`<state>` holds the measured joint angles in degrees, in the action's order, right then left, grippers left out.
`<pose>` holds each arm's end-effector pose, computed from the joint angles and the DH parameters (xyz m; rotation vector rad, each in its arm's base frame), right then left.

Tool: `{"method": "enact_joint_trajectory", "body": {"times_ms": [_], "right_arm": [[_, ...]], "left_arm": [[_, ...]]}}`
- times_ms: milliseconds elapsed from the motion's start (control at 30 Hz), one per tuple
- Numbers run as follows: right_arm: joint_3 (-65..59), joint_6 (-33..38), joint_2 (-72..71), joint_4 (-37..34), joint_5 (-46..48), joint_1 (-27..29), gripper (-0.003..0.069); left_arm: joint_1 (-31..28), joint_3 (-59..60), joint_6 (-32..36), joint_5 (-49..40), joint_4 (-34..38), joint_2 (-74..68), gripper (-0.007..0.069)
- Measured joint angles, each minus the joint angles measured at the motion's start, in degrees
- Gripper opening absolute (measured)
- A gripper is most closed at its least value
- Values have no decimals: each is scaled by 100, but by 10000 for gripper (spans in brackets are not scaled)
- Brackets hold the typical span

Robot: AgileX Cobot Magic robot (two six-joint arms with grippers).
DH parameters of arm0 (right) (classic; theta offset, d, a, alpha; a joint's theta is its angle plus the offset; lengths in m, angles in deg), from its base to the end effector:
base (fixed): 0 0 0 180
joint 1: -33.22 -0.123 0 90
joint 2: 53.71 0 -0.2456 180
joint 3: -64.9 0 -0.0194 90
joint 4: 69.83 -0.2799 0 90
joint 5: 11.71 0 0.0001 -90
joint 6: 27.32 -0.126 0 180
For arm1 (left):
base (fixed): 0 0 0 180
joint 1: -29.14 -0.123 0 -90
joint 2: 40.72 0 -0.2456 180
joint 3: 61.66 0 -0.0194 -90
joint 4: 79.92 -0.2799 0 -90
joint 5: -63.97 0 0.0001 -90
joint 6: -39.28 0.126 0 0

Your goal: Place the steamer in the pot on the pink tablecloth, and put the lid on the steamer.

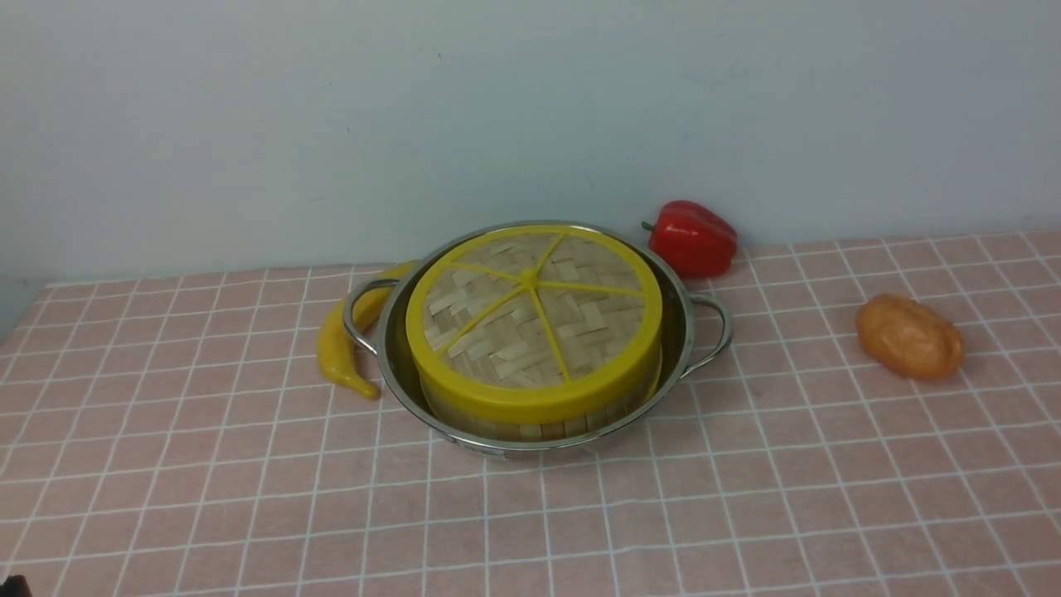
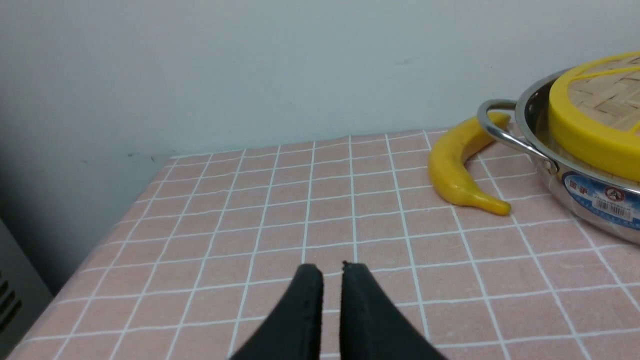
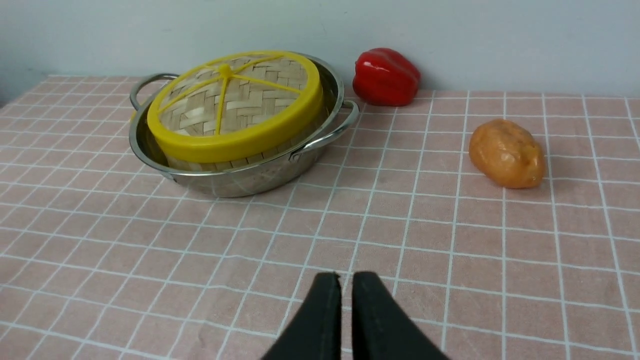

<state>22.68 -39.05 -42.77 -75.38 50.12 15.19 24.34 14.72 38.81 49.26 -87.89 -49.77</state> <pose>0.0776 0.0366 0.3001 -0.1204 2.0280 0.4449 0.1580 0.0177 0.1813 0.0114 1.7488 0.1845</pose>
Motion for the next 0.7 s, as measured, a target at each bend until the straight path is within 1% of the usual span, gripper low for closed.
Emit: {"method": "enact_joint_trajectory", "body": {"times_ms": [533, 600, 667, 700], "right_arm": [[0, 37, 0, -3, -22, 0, 114], [-27, 122, 0, 158, -256, 33, 120], [-151, 158, 0, 391, -932, 221, 128], [-311, 196, 5, 556, -1435, 397, 132]], "left_arm": [[0, 0, -13, 0, -15, -3, 75], [0, 0, -19, 0, -15, -3, 79], [0, 0, -19, 0, -20, -3, 85], [0, 0, -19, 0, -20, -3, 85]]}}
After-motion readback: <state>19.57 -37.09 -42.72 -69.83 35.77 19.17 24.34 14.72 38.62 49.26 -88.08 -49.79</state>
